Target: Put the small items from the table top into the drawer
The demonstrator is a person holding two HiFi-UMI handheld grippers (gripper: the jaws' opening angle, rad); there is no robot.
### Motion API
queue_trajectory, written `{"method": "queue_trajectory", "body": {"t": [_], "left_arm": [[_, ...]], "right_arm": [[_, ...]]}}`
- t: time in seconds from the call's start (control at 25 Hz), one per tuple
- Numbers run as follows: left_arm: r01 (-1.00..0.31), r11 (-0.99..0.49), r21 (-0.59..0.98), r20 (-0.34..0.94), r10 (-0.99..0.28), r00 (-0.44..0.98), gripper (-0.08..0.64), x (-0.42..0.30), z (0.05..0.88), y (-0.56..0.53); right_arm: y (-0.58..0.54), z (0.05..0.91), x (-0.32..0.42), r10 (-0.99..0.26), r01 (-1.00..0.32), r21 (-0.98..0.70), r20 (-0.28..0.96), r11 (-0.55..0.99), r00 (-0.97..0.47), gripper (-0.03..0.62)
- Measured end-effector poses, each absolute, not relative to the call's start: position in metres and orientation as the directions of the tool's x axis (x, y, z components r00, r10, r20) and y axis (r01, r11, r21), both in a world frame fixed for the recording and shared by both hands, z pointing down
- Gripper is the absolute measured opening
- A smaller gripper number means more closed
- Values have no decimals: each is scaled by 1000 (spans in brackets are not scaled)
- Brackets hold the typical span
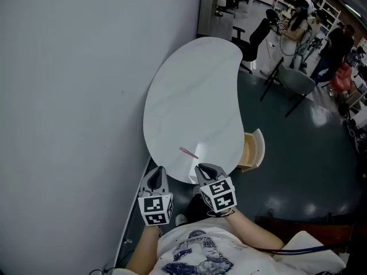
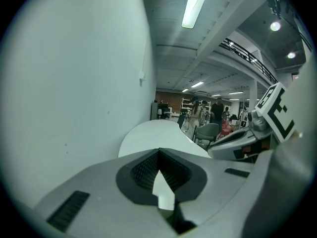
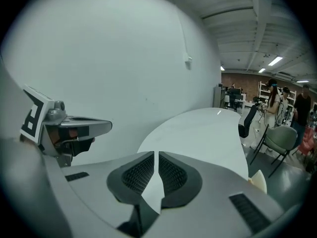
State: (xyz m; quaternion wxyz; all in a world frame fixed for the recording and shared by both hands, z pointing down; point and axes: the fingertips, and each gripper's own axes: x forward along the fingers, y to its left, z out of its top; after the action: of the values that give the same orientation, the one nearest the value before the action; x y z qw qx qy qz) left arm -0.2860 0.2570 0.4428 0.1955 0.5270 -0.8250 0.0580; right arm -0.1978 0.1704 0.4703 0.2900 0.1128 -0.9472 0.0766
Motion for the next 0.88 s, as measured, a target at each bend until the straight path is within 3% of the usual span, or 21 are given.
{"method": "queue_trajectory", "body": {"t": [0.64, 0.88], "left_arm": [[-805, 581, 120, 467, -748, -471, 23, -328, 492, 195], [-766, 632, 117, 510, -700, -499, 23, -326, 509, 188]], "right_arm": [[103, 537, -252, 35, -66, -125, 669, 990, -742, 43], [97, 563, -260, 123, 13, -161, 701, 987, -702, 98]]}}
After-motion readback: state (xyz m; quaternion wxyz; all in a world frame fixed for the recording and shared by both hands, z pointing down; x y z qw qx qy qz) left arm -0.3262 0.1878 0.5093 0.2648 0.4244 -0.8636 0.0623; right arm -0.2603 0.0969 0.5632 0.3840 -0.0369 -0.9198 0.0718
